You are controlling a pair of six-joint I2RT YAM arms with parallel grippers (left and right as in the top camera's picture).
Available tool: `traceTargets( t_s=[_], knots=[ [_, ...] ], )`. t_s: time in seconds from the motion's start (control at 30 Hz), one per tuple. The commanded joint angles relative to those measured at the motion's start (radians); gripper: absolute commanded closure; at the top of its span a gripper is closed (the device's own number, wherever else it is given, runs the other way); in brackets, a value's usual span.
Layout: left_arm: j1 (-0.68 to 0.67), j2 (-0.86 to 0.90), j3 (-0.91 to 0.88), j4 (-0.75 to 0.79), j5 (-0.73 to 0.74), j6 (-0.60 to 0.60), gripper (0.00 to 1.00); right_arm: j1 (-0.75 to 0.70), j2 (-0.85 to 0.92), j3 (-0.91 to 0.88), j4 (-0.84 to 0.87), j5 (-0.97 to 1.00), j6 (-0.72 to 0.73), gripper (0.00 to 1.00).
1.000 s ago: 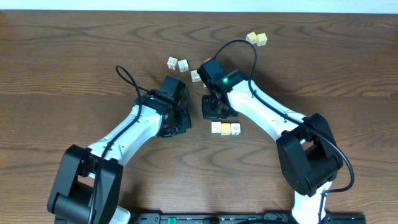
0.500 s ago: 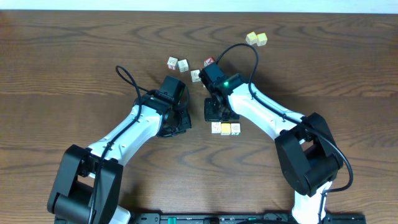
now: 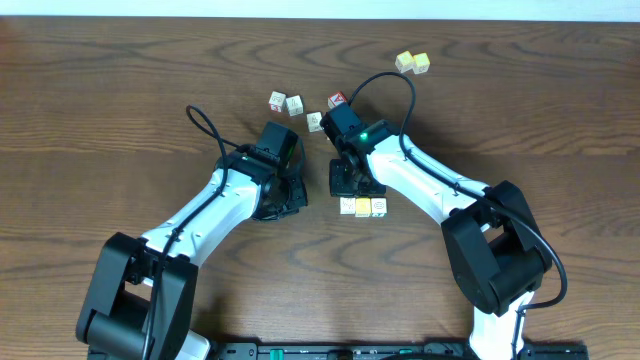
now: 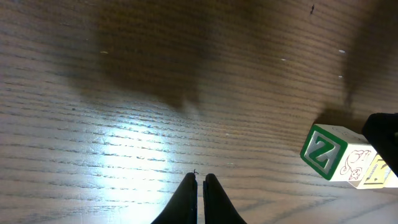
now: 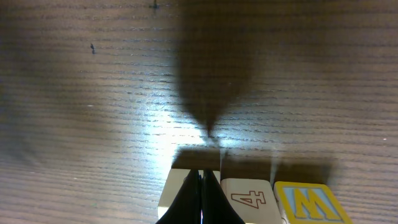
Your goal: Lift 3 blocks
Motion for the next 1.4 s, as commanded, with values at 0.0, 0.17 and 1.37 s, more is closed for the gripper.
traceTargets(
  t_s=[0.0, 0.17, 1.37],
  knots=[
    [0.002, -0.002, 0.004, -0.006, -0.014, 0.010, 0.93, 0.011, 0.000, -0.004, -0.004, -0.032, 0.014, 0.99],
    [0.002, -0.002, 0.004, -0.006, -0.014, 0.010, 0.93, 0.010, 0.000, -0.004, -0.005, -0.051, 0.014, 0.99],
    [0.044, -0.031, 0.010, -0.014, -0.025, 0.086, 0.93, -0.288, -0.040, 0.459, -0.493, -0.024, -0.159, 0.99]
  ],
)
